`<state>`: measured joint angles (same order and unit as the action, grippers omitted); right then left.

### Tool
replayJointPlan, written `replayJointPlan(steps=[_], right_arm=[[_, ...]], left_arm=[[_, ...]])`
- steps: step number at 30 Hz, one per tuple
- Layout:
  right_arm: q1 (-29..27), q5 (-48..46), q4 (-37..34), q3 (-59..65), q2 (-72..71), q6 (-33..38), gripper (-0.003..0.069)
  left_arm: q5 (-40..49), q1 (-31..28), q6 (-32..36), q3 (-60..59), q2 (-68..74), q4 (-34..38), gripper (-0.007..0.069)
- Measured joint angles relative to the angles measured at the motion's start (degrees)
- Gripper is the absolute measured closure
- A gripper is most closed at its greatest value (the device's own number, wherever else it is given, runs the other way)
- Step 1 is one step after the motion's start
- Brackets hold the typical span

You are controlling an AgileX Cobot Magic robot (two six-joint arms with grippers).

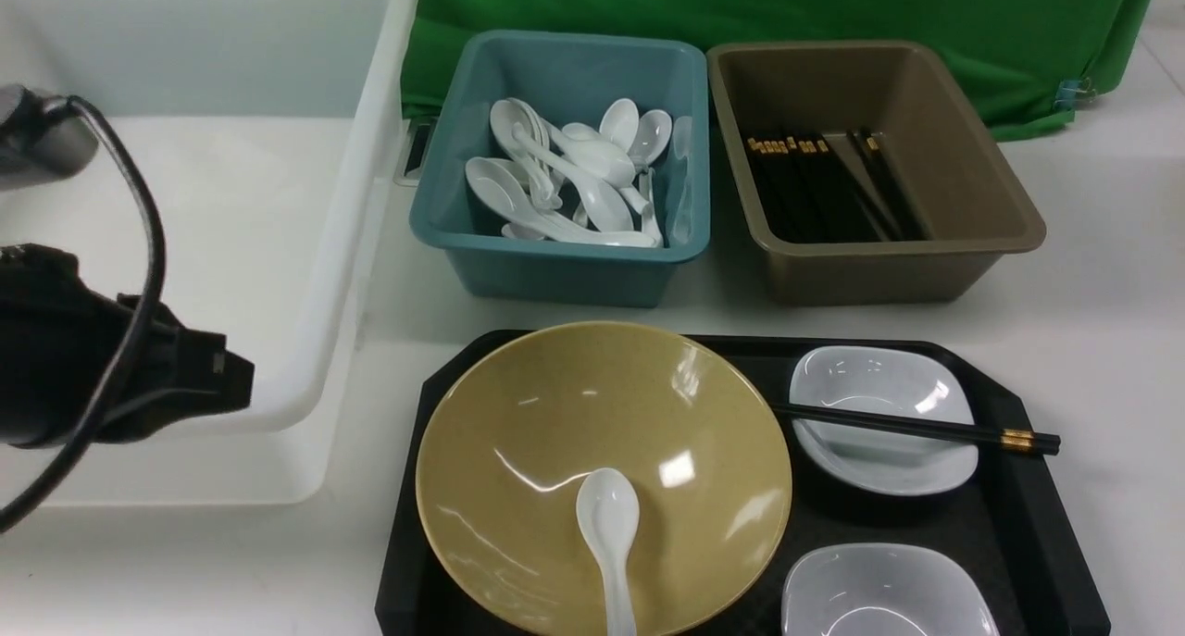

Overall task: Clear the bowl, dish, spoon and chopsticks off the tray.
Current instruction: Use the right arm to grab the chopsticks

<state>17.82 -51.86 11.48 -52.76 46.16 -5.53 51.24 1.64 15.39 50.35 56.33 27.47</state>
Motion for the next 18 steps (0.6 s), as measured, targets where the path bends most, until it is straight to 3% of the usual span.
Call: replayJointPlan(steps=[6,9,13,15,18], right_arm=[[-1.0,-6.0,-3.2,-5.6,18.7,8.3,0.0668],[-6.4,-8.2,-15.8,-10.1,29.4,22.3,0.0668],[-9.8,-10.6,-25.9,-16.6,41.4,33.0,0.0647],[-8.6,-10.5,-26.7,-19.5,45.8,37.4,0.0581],[-4.7,-8.4,-22.9,-23.3,51.1,41.1,0.0365]], left_arm=[[-1.0,0.0,0.3,0.1,2.9,0.8,0.0622],[-3.2,2.4,-0.5,0.1,5.1,2.8,0.0632],[-4.8,9.8,-3.5,1.8,8.4,1.8,0.0634],[-4.8,14.3,-6.0,3.2,10.3,-0.6,0.0634],[-4.4,20.3,-9.8,5.4,13.8,-5.2,0.0634]])
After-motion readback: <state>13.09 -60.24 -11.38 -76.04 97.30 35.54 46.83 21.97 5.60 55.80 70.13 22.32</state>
